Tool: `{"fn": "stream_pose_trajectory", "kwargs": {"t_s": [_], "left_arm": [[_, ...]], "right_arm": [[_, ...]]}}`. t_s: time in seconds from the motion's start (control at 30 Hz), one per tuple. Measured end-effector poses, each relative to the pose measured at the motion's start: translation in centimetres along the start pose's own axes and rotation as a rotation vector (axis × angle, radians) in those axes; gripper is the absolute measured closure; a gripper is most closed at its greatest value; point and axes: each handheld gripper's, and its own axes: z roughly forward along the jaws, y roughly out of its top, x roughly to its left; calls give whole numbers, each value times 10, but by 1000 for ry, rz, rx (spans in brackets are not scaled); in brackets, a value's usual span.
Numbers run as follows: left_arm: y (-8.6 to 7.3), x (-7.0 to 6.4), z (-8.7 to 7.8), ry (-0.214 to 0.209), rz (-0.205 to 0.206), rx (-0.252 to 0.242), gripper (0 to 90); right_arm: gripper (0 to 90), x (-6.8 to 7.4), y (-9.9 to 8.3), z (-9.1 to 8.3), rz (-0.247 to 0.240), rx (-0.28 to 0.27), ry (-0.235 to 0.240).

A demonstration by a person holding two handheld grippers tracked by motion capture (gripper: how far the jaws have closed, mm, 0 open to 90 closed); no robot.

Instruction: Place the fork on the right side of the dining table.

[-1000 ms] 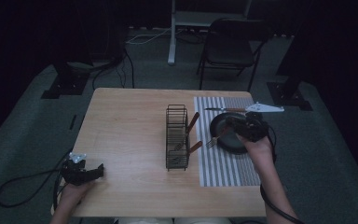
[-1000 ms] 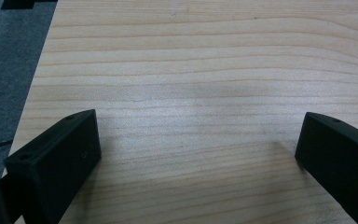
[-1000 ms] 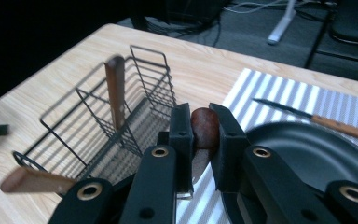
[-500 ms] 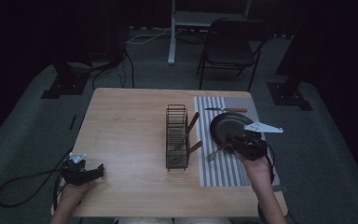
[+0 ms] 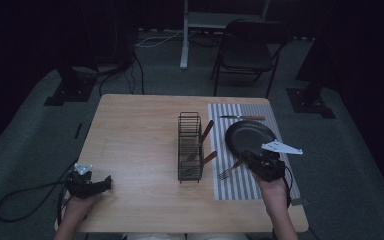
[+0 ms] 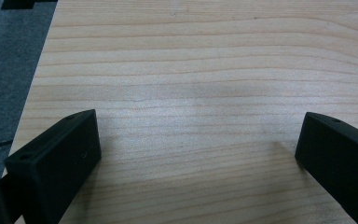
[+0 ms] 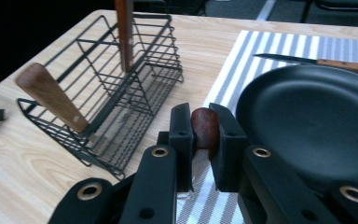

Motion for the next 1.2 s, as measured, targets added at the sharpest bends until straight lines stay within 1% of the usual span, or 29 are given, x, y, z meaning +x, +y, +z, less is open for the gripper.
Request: {"fn": "stream_pose_trajectory", "kwargs": {"t_s": [0.03,0.17,0.2,0.23,0.33,0.4,0.47,0.5,0.57,0.6,0.63,0.73,0.77,0.8,0.83,0.93,1.03,1.07,1.1,1.2], "left_arm": [[0,0,0,0,0,1,2],[0,0,0,0,0,1,2],[0,0,0,0,1,0,2],[0,0,0,0,1,0,2],[0,0,0,0,0,0,2],[0,0,0,0,0,0,2],[0,0,0,0,0,0,2],[0,0,0,0,0,0,2],[0,0,0,0,1,0,2],[0,0,0,0,0,0,2],[0,0,0,0,0,0,2],[0,0,0,0,0,0,2],[0,0,0,0,0,0,2],[0,0,0,0,0,0,2],[0,0,0,0,0,0,2],[0,0,0,0,0,0,2],[0,0,0,0,1,0,2],[0,0,0,0,0,0,2],[0,0,0,0,0,0,2],[0,0,0,0,1,0,2]], "right_arm": [[806,-4,-4,-1,23,-5,-1],[805,-8,-6,-4,36,-2,8],[792,-13,-9,-6,47,0,-4],[792,-13,-9,-6,47,0,-4],[769,-21,-12,-8,72,8,-16],[752,-29,-17,-10,91,22,-17],[744,-31,-18,-11,92,26,-19],[741,-33,-19,-12,95,30,-31],[735,-36,-20,-12,96,34,-35],[730,-38,-21,-12,103,38,-37],[721,-43,-24,-12,120,48,-44],[710,-47,-26,-13,126,52,-46],[699,-51,-28,-12,134,59,-51],[699,-51,-28,-12,134,59,-51],[686,-55,-30,-12,146,64,-54],[674,-58,-33,-12,155,71,-59],[650,-68,-38,-12,172,85,-70],[650,-68,-38,-12,172,85,-70],[643,-72,-41,-12,184,89,-72],[629,-79,-45,-11,200,104,-72]]}}
